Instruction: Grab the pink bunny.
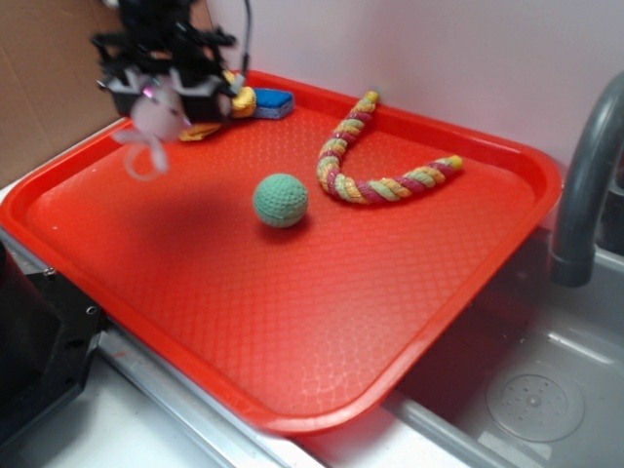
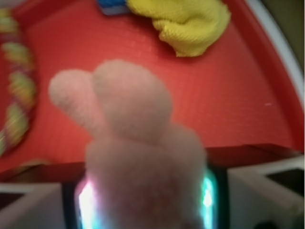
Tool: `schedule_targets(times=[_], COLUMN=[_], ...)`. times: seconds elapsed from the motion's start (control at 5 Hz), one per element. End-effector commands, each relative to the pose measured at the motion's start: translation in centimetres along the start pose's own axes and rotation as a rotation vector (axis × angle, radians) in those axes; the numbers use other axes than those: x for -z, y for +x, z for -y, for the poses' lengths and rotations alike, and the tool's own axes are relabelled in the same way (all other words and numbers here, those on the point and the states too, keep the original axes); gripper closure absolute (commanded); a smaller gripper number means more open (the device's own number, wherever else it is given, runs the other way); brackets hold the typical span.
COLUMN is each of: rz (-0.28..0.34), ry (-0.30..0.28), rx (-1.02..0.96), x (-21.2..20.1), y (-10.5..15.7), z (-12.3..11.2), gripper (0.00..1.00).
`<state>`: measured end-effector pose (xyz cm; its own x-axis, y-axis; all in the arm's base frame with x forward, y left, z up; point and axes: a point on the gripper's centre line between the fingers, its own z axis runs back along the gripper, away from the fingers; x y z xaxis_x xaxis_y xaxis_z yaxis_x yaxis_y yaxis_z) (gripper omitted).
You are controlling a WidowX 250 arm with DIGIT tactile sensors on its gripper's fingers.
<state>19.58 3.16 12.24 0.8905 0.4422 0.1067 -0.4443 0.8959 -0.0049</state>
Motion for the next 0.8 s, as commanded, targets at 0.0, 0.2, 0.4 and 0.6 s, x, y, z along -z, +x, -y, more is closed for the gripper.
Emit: schedule_targets(times=[0.0, 0.2, 0.4, 0.6], rz=[0.005, -0.008, -0.04, -0.027], ry=[0.091, 0.063, 0.088, 0.085], rx=[0.204, 0.213, 0.172, 0.198], x=[-8.4, -10.0, -9.0, -8.5], y=[-3.3, -5.1, -4.6, -4.2], z=[1.6, 1.4, 0.4, 0.1], gripper=[1.0, 1.0, 1.0, 1.0])
